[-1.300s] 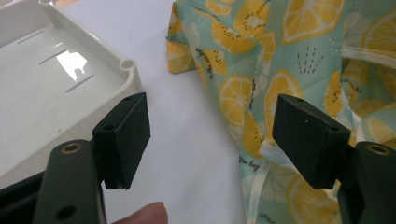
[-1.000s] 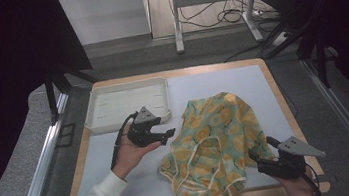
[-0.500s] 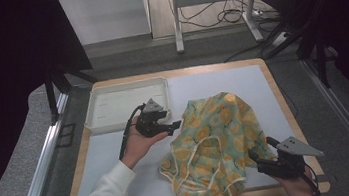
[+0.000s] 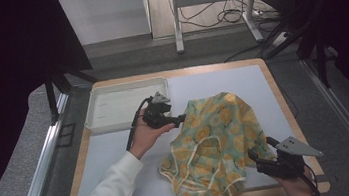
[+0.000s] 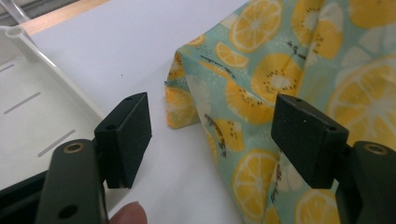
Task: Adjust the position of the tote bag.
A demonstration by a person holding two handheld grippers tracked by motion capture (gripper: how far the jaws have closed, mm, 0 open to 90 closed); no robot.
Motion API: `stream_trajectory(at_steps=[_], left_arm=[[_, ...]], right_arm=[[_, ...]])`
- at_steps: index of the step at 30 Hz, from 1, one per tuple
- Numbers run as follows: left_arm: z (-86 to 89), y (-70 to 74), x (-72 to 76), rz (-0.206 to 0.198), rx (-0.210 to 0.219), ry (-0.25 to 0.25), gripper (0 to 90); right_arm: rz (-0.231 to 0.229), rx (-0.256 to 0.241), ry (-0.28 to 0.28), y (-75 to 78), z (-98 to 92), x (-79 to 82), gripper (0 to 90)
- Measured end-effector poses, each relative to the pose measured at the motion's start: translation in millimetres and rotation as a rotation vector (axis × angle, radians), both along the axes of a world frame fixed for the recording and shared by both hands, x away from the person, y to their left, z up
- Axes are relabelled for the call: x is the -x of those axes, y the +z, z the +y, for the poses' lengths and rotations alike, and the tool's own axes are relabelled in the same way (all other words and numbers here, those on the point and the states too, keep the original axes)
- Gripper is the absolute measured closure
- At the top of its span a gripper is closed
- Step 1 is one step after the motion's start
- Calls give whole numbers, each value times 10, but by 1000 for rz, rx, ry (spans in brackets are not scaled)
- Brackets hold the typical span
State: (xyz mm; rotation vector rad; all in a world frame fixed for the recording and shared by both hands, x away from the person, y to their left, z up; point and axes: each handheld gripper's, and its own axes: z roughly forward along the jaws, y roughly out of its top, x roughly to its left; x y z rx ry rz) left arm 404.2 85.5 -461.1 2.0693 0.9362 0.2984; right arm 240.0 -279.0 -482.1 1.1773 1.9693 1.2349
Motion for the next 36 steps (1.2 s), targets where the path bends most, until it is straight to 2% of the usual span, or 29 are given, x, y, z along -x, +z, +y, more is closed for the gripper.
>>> stream_trajectory(at_steps=[8,14,21,24,28,31,32,33,34,35,36], left_arm=[[-159,-49,-169,32,-6,-3,275],[-270,-122,-227,58,-19,-19,275],[-377,-223,-269,92,4,-18,266],[-481,-285,-277,87,-35,-19,267],[-574,-380,-291,106,-71,-29,294],[-615,-437,-303,121,-78,-37,363],[-629,-459,-310,126,-85,-40,463],[-641,-483,-318,134,-85,-48,463],[-646,-507,-334,147,-76,-64,606],[-649,-519,-339,159,-66,-71,606],[-654,-531,-341,171,-53,-78,712]], right_arm=[[-4,-2,-3,3,-4,2,218],[-10,0,-4,7,-6,5,218],[-16,13,-6,5,3,7,218],[-19,19,-7,4,7,8,218],[-29,30,-9,11,16,21,218],[-31,33,-10,10,17,21,218],[-29,37,-9,3,16,14,218],[-29,37,-9,3,16,14,218],[-29,41,-9,0,14,13,218],[-29,41,-9,0,14,13,218],[-33,42,-12,5,13,18,218]])
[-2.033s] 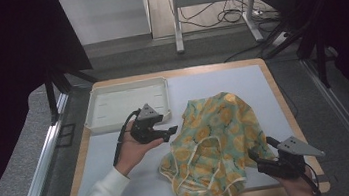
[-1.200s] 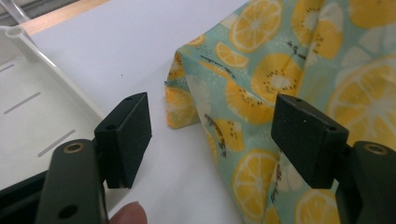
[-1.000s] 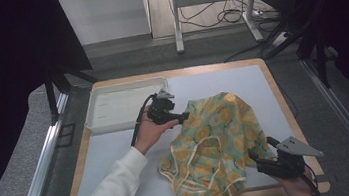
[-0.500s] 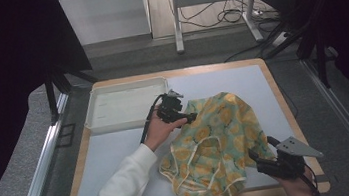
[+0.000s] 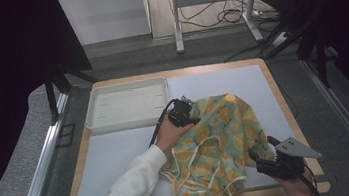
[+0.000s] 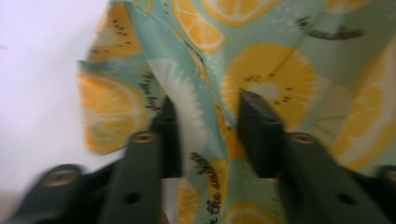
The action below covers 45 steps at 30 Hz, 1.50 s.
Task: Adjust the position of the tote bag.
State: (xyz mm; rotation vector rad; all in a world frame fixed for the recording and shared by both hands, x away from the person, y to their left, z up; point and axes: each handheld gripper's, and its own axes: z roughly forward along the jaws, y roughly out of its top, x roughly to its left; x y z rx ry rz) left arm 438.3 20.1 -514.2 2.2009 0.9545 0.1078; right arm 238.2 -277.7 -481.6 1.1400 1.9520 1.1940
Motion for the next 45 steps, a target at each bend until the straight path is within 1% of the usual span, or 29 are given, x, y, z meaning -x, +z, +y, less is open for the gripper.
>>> stream_trajectory(at_steps=[1,2,3,4,7,8,9,10,12,13,14,16,20,23,24,26,31,33,34,35,37,38,39,41,42,43,45], left_arm=[[-1,0,6,-6,-5,-15,761],[-1,0,6,-6,-5,-15,801],[-1,4,15,-16,-2,-20,801],[2,12,26,-27,2,-20,846],[52,65,59,-64,12,-12,863],[108,98,67,-79,28,-1,863],[108,98,67,-79,28,-1,862],[143,115,70,-81,43,8,862],[193,137,74,-82,53,12,859],[214,146,77,-86,57,14,857],[239,155,79,-89,50,10,856],[277,163,87,-93,57,9,857],[282,155,87,-90,73,14,868],[286,159,88,-90,78,15,881],[289,161,88,-90,79,13,888],[291,162,89,-91,79,13,890],[298,177,98,-95,73,11,895],[298,185,103,-97,79,13,894],[301,189,104,-97,77,11,894],[303,192,106,-98,78,12,894],[305,195,108,-98,80,11,895],[305,196,109,-98,81,11,895],[306,197,110,-99,82,12,895],[311,200,108,-97,75,4,894],[310,203,109,-97,71,4,895],[302,199,113,-98,82,9,895],[303,200,115,-99,81,8,895]], right_arm=[[-2,2,-1,2,-2,1,218],[-2,2,-1,2,-2,1,218],[-4,2,-2,3,-4,1,218],[-3,4,-3,1,-8,-1,218],[-4,7,-4,-2,-10,-5,218],[-5,9,-5,-1,-11,-5,218],[-5,9,-5,-1,-11,-5,218],[-7,10,-7,2,-14,-5,218],[-9,11,-11,9,-23,-5,218],[-12,10,-17,19,-36,-3,218],[-13,10,-20,27,-44,-1,218],[-14,7,-26,50,-73,6,218],[-18,1,-40,79,-137,33,226],[-21,-6,-60,106,-228,82,256],[-18,-10,-81,110,-289,115,278],[-16,-11,-85,106,-306,124,288],[3,12,-98,62,-339,144,344],[31,20,-90,25,-313,106,358],[31,20,-90,25,-313,106,358],[43,30,-87,4,-299,88,360],[75,46,-78,-42,-271,50,363],[101,66,-66,-91,-249,21,375],[101,66,-66,-91,-249,21,375],[117,75,-61,-126,-241,1,377],[128,83,-60,-147,-239,-13,379],[149,104,-57,-193,-230,-42,388],[155,113,-57,-215,-224,-57,390]])
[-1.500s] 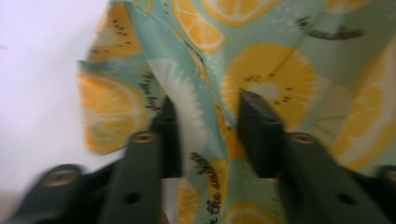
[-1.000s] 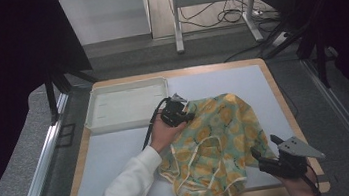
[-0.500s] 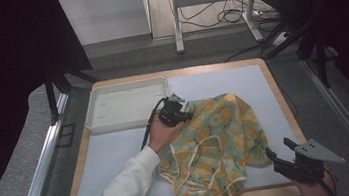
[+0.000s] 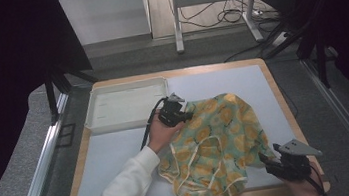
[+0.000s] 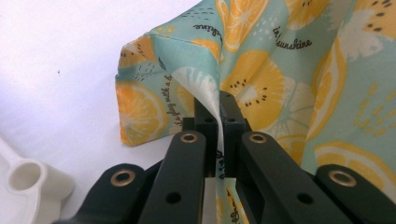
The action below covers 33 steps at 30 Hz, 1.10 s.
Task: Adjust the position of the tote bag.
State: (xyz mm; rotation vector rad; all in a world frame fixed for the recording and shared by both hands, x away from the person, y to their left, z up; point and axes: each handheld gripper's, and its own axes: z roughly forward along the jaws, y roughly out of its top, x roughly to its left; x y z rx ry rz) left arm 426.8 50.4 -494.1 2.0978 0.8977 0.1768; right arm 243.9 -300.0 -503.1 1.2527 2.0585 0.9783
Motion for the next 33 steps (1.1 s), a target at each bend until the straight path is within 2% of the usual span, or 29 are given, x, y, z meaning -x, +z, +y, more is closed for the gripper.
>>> stream_trajectory(at_steps=[2,11,12,15,18,19,20,21,22,25,27,33], left_arm=[[4,2,1,-1,1,-1,895],[8,4,8,-1,-6,-10,894],[8,5,8,-1,-6,-11,895],[11,9,10,1,-10,-12,894],[9,14,18,-2,-6,-12,895],[10,18,22,-2,-6,-15,895],[8,24,30,-2,-3,-14,895],[6,28,39,-5,-1,-16,895],[5,34,47,-9,-2,-19,895],[7,43,56,-12,-7,-27,895],[9,42,56,-11,-6,-27,895],[23,36,67,-8,5,-24,895]], right_arm=[[16,8,3,-27,9,-22,399],[28,16,-1,-58,9,-53,428],[34,17,-5,-64,1,-59,481],[40,18,-3,-75,-5,-67,534],[45,16,-1,-95,-15,-88,650],[45,16,-1,-95,-15,-88,650],[45,20,1,-97,-15,-97,711],[45,20,1,-97,-15,-97,711],[44,29,6,-97,-10,-105,777],[45,33,11,-95,-5,-108,815],[34,37,33,-92,-10,-109,857],[25,34,36,-78,-22,-110,878]])
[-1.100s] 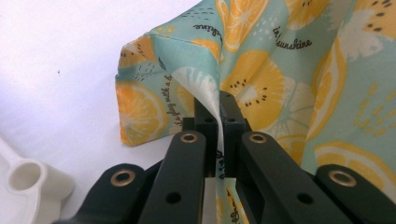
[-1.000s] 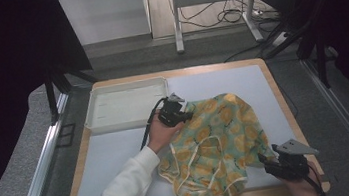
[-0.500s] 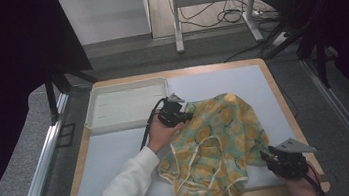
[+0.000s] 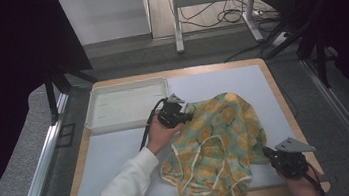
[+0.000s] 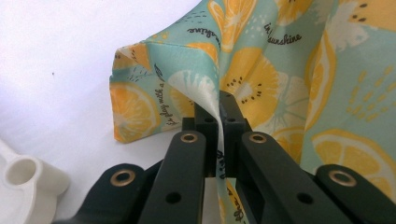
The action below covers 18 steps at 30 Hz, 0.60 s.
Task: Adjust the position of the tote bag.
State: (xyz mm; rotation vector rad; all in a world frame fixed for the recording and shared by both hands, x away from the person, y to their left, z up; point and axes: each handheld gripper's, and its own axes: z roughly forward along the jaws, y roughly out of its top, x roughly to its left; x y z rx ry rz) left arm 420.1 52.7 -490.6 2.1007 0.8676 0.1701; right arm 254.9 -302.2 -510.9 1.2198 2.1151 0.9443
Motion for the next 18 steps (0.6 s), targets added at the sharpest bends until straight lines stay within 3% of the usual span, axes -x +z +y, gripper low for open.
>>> stream_trajectory(at_steps=[18], left_arm=[[135,-28,139,17,21,-9,896]], right_arm=[[-48,-7,-40,50,-122,-89,883]])
